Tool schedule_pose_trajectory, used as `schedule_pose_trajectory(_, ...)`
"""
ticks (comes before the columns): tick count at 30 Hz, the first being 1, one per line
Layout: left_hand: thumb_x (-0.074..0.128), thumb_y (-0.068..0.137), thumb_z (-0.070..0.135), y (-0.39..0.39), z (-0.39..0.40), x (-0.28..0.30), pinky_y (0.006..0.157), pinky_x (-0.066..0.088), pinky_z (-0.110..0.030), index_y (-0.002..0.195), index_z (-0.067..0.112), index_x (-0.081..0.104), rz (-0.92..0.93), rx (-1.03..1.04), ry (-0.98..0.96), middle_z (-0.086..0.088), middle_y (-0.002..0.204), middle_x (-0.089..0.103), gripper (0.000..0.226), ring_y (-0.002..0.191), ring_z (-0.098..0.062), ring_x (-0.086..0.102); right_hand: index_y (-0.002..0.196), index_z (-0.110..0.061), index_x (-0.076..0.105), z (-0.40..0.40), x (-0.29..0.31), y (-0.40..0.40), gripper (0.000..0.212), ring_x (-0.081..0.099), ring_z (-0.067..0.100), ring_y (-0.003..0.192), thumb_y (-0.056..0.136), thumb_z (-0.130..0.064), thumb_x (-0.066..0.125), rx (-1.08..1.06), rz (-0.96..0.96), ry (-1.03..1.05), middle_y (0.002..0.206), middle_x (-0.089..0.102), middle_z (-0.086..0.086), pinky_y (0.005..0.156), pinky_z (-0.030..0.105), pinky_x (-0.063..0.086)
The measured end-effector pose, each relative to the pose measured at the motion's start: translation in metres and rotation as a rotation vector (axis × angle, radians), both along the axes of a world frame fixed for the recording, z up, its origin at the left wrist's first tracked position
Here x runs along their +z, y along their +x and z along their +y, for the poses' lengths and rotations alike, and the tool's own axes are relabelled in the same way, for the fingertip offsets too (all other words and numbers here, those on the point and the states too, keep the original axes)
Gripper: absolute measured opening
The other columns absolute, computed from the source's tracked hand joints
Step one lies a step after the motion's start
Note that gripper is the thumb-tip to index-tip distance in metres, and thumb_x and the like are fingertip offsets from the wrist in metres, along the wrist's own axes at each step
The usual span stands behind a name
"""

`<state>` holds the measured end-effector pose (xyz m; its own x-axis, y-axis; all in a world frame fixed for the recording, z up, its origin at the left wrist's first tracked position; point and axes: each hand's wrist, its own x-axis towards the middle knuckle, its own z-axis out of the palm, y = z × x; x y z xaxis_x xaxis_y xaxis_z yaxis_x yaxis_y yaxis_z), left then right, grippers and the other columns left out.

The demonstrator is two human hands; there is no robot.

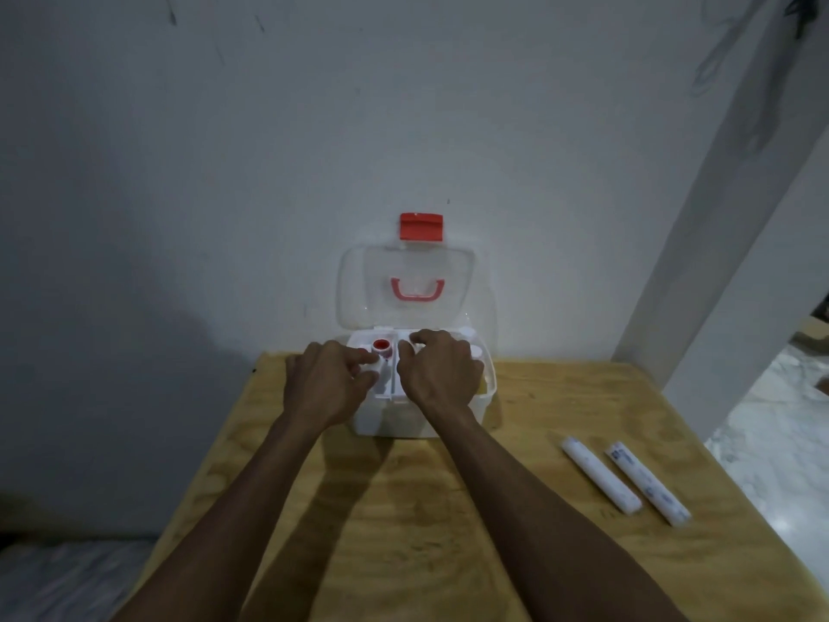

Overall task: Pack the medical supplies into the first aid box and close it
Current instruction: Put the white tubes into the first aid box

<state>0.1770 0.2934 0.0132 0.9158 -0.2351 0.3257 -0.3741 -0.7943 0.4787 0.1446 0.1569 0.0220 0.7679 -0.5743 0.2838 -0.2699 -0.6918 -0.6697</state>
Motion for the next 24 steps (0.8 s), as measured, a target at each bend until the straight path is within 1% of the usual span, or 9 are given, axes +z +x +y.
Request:
schedule_pose_trajectory(2,0.068,0.082,0.043,0.005,0.0,-0.005,0.082,0.055,-0.041,0.108,0.034,0.073,0.006,-0.004,0.014,0.001,0.102,0.075,0.028,0.087,-0.019,0.067,0.115,-0.026,0.071,0.003,-0.003,0.003,0.033,0.061,0.024,0.112,0.091,-0.045,0.06,-0.019,0.013,-0.034,0.118,0.071,0.002,0.103,0.045,0.042)
schedule_pose_trajectory(4,0.067,0.082,0.043,0.009,-0.001,-0.008,0.083,0.054,-0.043,0.106,0.035,0.074,0.007,-0.006,0.033,0.0,0.102,0.075,0.026,0.087,-0.019,0.066,0.116,-0.026,0.071,0.005,-0.004,0.004,0.034,0.059,0.024,0.115,0.09,-0.046,0.06,-0.027,0.025,-0.062,0.119,0.07,0.002,0.102,0.046,0.041)
schedule_pose_trajectory(7,0.065,0.082,0.046,0.015,0.0,-0.011,0.084,0.05,-0.045,0.104,0.035,0.075,-0.007,-0.012,0.063,0.002,0.102,0.075,0.026,0.09,-0.019,0.065,0.118,-0.027,0.069,0.006,-0.005,0.003,0.036,0.054,0.023,0.12,0.092,-0.049,0.057,-0.015,0.066,-0.09,0.124,0.067,0.001,0.105,0.046,0.036)
schedule_pose_trajectory(9,0.063,0.083,0.047,0.017,0.001,-0.013,0.088,0.046,-0.044,0.107,0.036,0.073,0.008,-0.007,0.078,0.003,0.101,0.074,0.028,0.095,-0.018,0.063,0.118,-0.027,0.068,0.006,-0.007,0.002,0.036,0.053,0.024,0.122,0.093,-0.049,0.054,0.0,0.074,-0.089,0.126,0.066,0.0,0.108,0.047,0.034)
schedule_pose_trajectory(14,0.059,0.085,0.051,0.019,0.002,-0.018,0.089,0.044,-0.048,0.106,0.038,0.073,0.02,0.004,0.06,0.001,0.107,0.074,0.028,0.099,-0.02,0.061,0.116,-0.026,0.07,0.006,-0.009,0.001,0.035,0.053,0.025,0.122,0.094,-0.048,0.053,0.03,0.094,-0.106,0.126,0.064,0.001,0.109,0.048,0.036)
schedule_pose_trajectory(17,0.059,0.087,0.051,0.018,0.002,-0.017,0.09,0.039,-0.046,0.108,0.037,0.073,0.018,0.03,0.078,0.001,0.112,0.072,0.029,0.102,-0.022,0.059,0.116,-0.025,0.069,0.006,-0.009,0.001,0.034,0.051,0.025,0.122,0.093,-0.046,0.054,0.036,0.127,-0.128,0.126,0.063,0.001,0.109,0.047,0.037)
schedule_pose_trajectory(24,0.061,0.087,0.049,0.014,0.0,-0.013,0.09,0.039,-0.045,0.111,0.035,0.072,0.036,0.029,0.056,-0.004,0.118,0.069,0.03,0.105,-0.025,0.057,0.12,-0.025,0.067,0.003,-0.01,0.0,0.034,0.05,0.025,0.122,0.092,-0.043,0.058,0.072,0.159,-0.193,0.128,0.061,0.002,0.106,0.046,0.039)
